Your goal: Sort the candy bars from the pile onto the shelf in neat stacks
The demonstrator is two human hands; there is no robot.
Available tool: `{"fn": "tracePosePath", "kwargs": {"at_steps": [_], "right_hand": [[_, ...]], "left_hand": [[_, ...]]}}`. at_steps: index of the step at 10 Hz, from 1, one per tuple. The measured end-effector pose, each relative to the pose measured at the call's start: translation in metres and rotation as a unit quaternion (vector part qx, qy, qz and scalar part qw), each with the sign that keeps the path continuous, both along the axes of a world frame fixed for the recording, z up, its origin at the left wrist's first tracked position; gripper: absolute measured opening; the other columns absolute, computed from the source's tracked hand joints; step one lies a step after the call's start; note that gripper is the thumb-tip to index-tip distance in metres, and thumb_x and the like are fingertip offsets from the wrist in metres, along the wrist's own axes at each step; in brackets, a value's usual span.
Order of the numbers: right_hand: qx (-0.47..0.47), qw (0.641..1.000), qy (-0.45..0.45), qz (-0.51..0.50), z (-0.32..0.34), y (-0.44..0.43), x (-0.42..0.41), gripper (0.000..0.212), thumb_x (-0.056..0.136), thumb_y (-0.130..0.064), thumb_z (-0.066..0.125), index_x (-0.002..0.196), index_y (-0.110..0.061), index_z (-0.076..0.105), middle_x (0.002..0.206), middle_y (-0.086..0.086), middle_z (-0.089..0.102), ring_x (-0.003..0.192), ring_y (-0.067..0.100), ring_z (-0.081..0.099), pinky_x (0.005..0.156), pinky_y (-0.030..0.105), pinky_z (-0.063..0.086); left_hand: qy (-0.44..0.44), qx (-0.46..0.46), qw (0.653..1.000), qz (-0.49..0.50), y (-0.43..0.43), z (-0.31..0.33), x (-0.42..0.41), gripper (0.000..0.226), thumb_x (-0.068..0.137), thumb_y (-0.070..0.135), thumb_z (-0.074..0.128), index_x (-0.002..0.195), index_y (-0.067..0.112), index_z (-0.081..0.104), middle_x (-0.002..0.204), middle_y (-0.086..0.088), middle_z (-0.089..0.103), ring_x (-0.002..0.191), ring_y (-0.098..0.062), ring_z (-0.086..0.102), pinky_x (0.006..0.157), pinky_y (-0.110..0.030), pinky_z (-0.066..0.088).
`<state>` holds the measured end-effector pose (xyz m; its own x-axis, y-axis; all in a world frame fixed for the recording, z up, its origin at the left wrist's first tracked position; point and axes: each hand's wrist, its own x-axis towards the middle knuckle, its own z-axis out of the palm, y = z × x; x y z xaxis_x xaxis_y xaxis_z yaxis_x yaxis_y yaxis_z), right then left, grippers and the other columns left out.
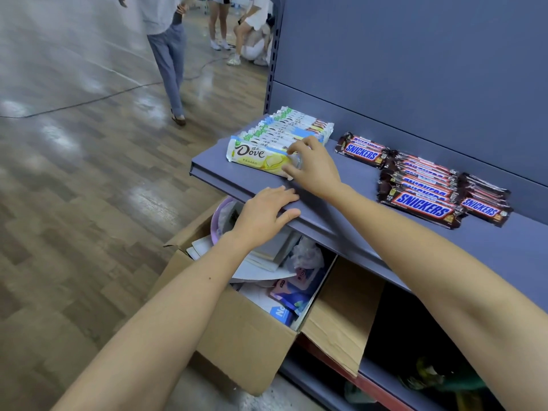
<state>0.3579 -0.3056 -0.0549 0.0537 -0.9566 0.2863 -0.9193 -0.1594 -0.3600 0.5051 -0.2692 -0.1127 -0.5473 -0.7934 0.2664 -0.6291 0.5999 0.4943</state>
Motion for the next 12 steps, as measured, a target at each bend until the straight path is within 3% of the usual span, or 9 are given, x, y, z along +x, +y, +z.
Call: {"fn": "tracePosePath", "kwargs": {"at_steps": [1,2,3,4,5,6,8,10,12], "right_hand": [[-0.005,1.000,-0.012,-0.013,-0.004,0.013,-0.017,0.028,0.087,-0.022,0.058,0.113,-0.013,0.058,0.119,0.008,0.050,0.111,0.025,0.047,0.083,0.030,0.040],[-0.017,0.999,-0.014,-0.027,-0.003,0.027,-0.034,0.034,0.087,-0.016,0.055,0.121,-0.013,0.054,0.123,0.008,0.049,0.107,0.023,0.049,0.082,0.023,0.034],[-0.018,0.999,-0.012,-0.038,0.000,0.038,-0.046,0.034,0.086,-0.012,0.055,0.120,-0.011,0.055,0.123,0.009,0.049,0.105,0.023,0.050,0.082,0.019,0.031],[-0.007,0.999,-0.006,-0.052,0.000,0.045,-0.053,0.032,0.086,-0.011,0.055,0.117,-0.011,0.057,0.121,0.009,0.050,0.106,0.024,0.050,0.086,0.024,0.034],[0.025,0.998,-0.006,-0.062,-0.001,0.045,-0.053,0.028,0.087,-0.013,0.055,0.115,-0.012,0.059,0.123,0.008,0.050,0.111,0.025,0.049,0.088,0.026,0.035],[0.069,0.996,0.003,-0.048,-0.005,0.041,-0.044,0.029,0.089,-0.018,0.055,0.117,-0.014,0.058,0.126,0.008,0.049,0.116,0.026,0.046,0.091,0.026,0.035],[0.135,0.990,0.040,-0.012,-0.011,0.032,-0.025,0.033,0.091,-0.032,0.053,0.122,-0.021,0.056,0.130,0.009,0.050,0.120,0.029,0.045,0.101,0.043,0.039],[0.135,0.990,0.033,-0.022,-0.006,0.037,-0.033,0.032,0.090,-0.031,0.054,0.118,-0.018,0.060,0.125,0.010,0.056,0.118,0.028,0.048,0.100,0.042,0.041],[0.124,0.990,0.028,-0.060,-0.005,0.054,-0.057,0.030,0.089,-0.028,0.054,0.117,-0.017,0.060,0.125,0.009,0.056,0.120,0.029,0.046,0.101,0.043,0.039]], "left_hand": [[0.007,-0.006,1.000,-0.003,0.000,-0.001,0.000,0.041,0.095,0.039,0.046,0.131,0.021,0.051,0.142,0.006,0.047,0.139,-0.013,0.032,0.114,-0.028,0.020],[0.032,0.018,0.999,-0.001,-0.003,0.006,0.003,0.029,0.094,0.036,0.050,0.117,0.022,0.060,0.128,0.006,0.059,0.130,-0.012,0.044,0.103,-0.034,0.038],[0.065,0.011,0.995,0.068,-0.012,0.017,0.014,0.025,0.093,0.029,0.045,0.108,0.019,0.062,0.108,0.002,0.067,0.107,-0.020,0.058,0.086,-0.038,0.048],[0.049,-0.007,0.983,0.178,-0.027,0.022,0.027,0.033,0.093,0.025,0.044,0.121,0.012,0.057,0.119,-0.007,0.063,0.110,-0.029,0.056,0.087,-0.038,0.045],[-0.007,0.019,0.979,0.205,-0.043,0.026,0.031,0.039,0.093,0.029,0.043,0.124,0.007,0.052,0.124,-0.014,0.057,0.112,-0.034,0.052,0.090,-0.039,0.041],[-0.013,0.050,0.977,0.208,-0.050,0.031,0.027,0.047,0.095,0.033,0.044,0.134,0.008,0.044,0.136,-0.015,0.048,0.121,-0.033,0.046,0.100,-0.038,0.035],[-0.060,0.049,0.980,0.183,-0.058,0.026,0.029,0.052,0.096,0.037,0.041,0.140,0.010,0.036,0.144,-0.012,0.039,0.130,-0.030,0.039,0.113,-0.043,0.023],[-0.091,0.044,0.980,0.173,-0.062,0.033,0.033,0.044,0.093,0.039,0.043,0.127,0.012,0.048,0.130,-0.011,0.054,0.118,-0.033,0.049,0.097,-0.043,0.037],[-0.002,0.007,0.979,0.202,-0.058,0.054,0.016,0.033,0.091,0.025,0.044,0.119,0.010,0.056,0.124,-0.012,0.058,0.114,-0.034,0.051,0.091,-0.044,0.041]]}}
